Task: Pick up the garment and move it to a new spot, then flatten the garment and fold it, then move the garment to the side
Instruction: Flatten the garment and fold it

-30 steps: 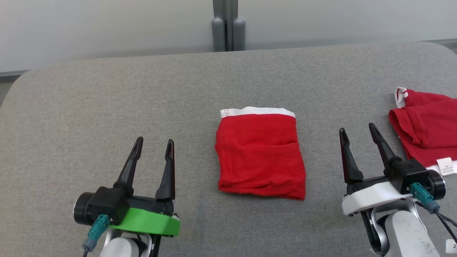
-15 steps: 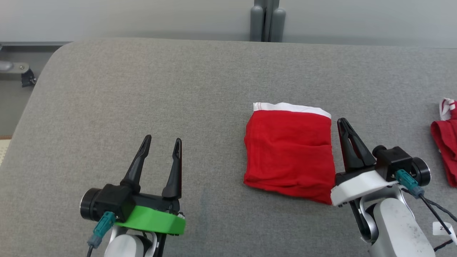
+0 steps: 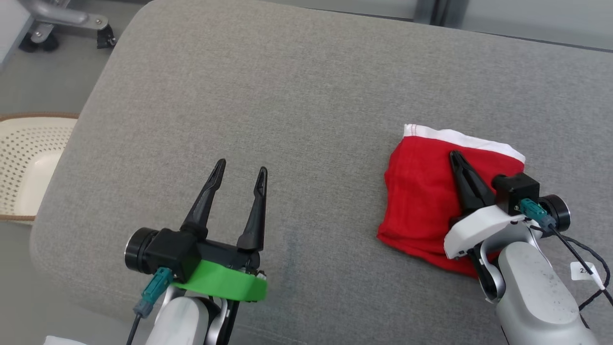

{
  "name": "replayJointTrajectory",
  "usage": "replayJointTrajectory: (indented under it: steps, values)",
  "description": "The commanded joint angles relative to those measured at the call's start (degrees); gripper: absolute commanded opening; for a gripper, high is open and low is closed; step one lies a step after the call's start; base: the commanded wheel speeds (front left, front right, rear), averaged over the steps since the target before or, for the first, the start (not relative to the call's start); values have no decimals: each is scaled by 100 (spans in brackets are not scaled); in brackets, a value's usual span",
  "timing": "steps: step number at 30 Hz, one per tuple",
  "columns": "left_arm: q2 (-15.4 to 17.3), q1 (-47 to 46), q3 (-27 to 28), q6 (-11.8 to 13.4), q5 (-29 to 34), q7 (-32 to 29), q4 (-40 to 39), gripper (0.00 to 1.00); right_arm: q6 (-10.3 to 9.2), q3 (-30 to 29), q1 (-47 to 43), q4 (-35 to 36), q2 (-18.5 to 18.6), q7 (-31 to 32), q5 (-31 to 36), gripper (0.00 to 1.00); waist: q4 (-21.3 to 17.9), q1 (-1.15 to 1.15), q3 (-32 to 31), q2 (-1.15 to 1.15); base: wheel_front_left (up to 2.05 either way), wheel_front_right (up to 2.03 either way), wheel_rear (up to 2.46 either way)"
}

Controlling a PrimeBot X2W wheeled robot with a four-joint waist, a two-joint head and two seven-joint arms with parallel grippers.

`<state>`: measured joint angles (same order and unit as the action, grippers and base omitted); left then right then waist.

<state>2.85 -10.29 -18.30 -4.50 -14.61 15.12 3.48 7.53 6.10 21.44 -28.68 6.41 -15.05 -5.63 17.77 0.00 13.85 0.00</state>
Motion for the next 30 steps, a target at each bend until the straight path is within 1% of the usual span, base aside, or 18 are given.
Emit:
replayJointTrajectory:
  steps: [1,7,10,13,20,30]
  values:
    - [11,-86,-1,26,-58,-1,-18,100,-11,15,56,-108,71,-13,5,0,308,0,225,0,0,0,0]
    - [11,-41,-35,57,-74,-1,-9,100,-11,-121,105,-586,86,-13,54,0,397,0,198,0,0,0,0]
    - [11,-13,-19,80,-64,-1,-13,100,-10,-78,90,-880,48,-1,-101,0,379,0,166,0,0,0,0]
    - [12,30,20,94,-33,-1,-16,100,-11,-68,113,-988,63,0,-234,0,312,0,115,0,0,0,0]
    - [12,124,135,38,78,-1,26,100,-11,-65,97,-484,-17,-7,-427,0,-70,0,-112,0,0,0,0]
    - [14,231,304,-9,103,-1,-9,100,-11,-59,-356,516,-121,-7,-529,0,-804,0,-483,0,0,0,0]
